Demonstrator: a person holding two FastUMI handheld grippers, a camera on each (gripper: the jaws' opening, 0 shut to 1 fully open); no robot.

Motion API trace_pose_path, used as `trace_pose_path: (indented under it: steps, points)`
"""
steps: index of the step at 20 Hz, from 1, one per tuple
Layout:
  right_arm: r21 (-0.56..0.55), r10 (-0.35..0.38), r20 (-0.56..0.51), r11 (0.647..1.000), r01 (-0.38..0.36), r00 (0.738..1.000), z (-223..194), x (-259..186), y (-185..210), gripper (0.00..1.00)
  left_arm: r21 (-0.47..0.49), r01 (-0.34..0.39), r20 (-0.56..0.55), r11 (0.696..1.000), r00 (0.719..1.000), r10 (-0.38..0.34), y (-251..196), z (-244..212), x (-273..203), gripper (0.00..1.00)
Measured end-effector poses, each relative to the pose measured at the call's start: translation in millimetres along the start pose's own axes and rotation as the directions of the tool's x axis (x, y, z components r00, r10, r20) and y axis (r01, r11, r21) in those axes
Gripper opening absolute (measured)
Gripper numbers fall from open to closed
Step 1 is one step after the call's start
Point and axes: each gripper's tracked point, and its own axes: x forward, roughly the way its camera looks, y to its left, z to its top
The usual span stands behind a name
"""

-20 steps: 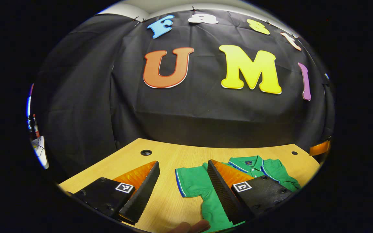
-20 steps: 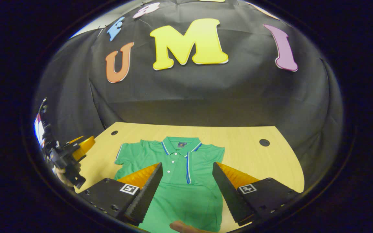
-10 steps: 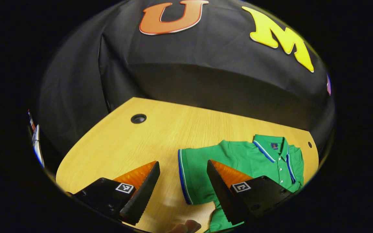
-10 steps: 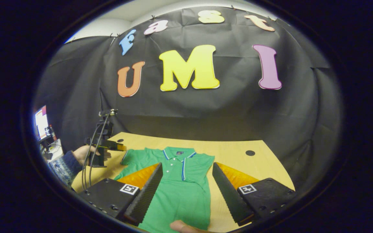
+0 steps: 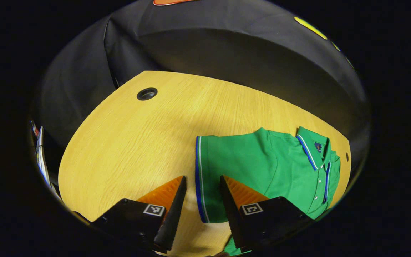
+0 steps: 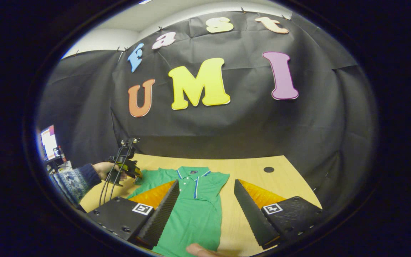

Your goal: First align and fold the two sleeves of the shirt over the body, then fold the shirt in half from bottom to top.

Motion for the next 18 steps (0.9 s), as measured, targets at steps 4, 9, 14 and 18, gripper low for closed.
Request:
trace_pose_path:
  steps: [4, 9, 14, 18]
  points:
    - [0.008, 0.019, -0.006, 1.000, -0.019, 1.000, -7, -1, -6, 0.96, -0.009, -0.019, -0.066, 1.000, 0.998, 0.018, 9, 2, 2, 0.31]
    - [0.016, 0.021, -0.002, 1.000, -0.021, 1.000, -7, -2, -10, 0.95, 0.000, -0.006, -0.080, 1.000, 0.997, 0.006, -1, 1, 3, 0.04]
    - [0.004, 0.004, -0.013, 1.000, -0.004, 1.000, -11, -5, -14, 0.96, 0.006, 0.015, -0.074, 1.000, 0.997, -0.014, -16, 4, -8, 0.03]
    - [-0.001, -0.010, -0.021, 1.000, 0.010, 1.000, -13, -6, -17, 0.96, 0.034, 0.061, -0.041, 0.998, 0.997, -0.060, -40, 16, -26, 0.03]
